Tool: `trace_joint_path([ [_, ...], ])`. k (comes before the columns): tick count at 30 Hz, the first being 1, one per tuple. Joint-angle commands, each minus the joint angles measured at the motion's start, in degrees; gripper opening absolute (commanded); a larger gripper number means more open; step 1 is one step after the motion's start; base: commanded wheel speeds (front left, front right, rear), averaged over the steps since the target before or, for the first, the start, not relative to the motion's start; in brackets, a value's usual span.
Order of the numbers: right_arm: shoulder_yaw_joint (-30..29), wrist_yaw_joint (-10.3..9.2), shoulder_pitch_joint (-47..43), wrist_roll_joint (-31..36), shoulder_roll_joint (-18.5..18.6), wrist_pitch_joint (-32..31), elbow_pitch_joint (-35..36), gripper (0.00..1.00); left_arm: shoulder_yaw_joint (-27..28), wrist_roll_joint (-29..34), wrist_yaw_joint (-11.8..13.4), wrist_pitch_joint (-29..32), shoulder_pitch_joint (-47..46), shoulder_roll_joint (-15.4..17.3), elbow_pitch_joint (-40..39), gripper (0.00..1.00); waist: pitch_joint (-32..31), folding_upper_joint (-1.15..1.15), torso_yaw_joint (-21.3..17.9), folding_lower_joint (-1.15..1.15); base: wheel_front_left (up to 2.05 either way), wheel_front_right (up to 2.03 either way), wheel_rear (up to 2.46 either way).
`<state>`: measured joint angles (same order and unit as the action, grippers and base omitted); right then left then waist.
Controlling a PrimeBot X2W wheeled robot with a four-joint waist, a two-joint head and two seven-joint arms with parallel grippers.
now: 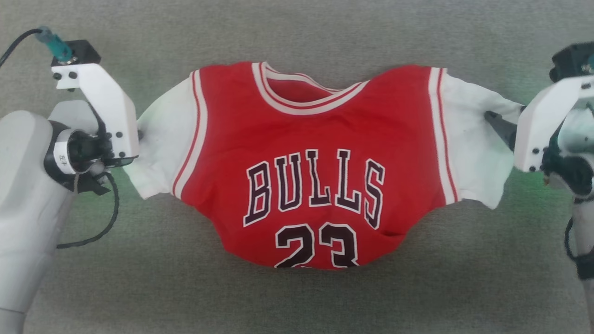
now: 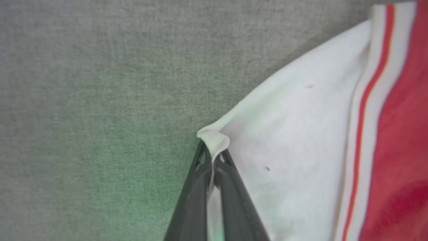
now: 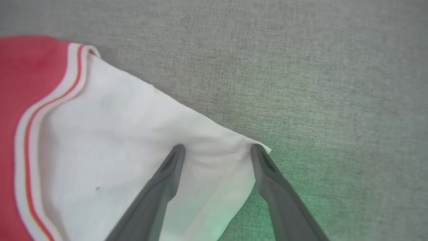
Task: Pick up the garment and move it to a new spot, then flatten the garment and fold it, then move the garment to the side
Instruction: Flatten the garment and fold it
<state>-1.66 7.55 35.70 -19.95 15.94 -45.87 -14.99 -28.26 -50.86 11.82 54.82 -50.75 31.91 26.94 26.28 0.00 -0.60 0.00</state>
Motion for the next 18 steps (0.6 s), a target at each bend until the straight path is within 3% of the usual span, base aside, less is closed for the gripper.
trace_joint_path([
  [1,1.1,-0.11,0.5,0.3,0.3,-4.8,-3.8,1.00,-1.4,-0.2,-0.7,-0.5,1.1,-2.1,1.8,0.00,0.6,0.00,1.2,0.00,0.00,0.00,0.00],
  [3,1.5,-0.11,0.5,-0.6,0.2,-7.7,-5.6,1.00,-1.5,-0.1,-1.0,-1.0,0.9,-2.4,2.0,0.00,0.7,0.00,1.5,0.00,0.00,0.00,0.00],
  [5,2.7,-0.10,0.1,-1.2,0.6,-12.5,-7.7,0.24,-1.4,0.1,-1.5,-2.4,0.5,-2.9,2.7,0.00,0.7,0.00,2.1,0.00,0.00,0.00,0.00],
  [6,2.8,-0.10,0.0,-2.0,0.5,-14.6,-8.3,0.00,-1.3,0.1,-1.7,-3.0,0.3,-3.3,3.2,0.00,0.7,0.00,2.3,0.00,0.00,0.00,0.00],
  [11,1.5,-0.06,1.5,-5.0,0.2,-17.6,-6.4,0.00,-1.2,0.5,-2.8,-5.7,-1.3,-4.1,5.2,0.00,-0.7,0.00,2.9,0.00,0.00,0.00,0.00],
  [18,-1.9,-0.07,5.5,-6.6,0.1,-16.2,-2.5,0.00,-1.1,1.9,-4.1,-8.3,-5.5,-3.9,5.6,0.00,-4.4,0.00,2.6,0.00,0.00,0.00,0.00],
])
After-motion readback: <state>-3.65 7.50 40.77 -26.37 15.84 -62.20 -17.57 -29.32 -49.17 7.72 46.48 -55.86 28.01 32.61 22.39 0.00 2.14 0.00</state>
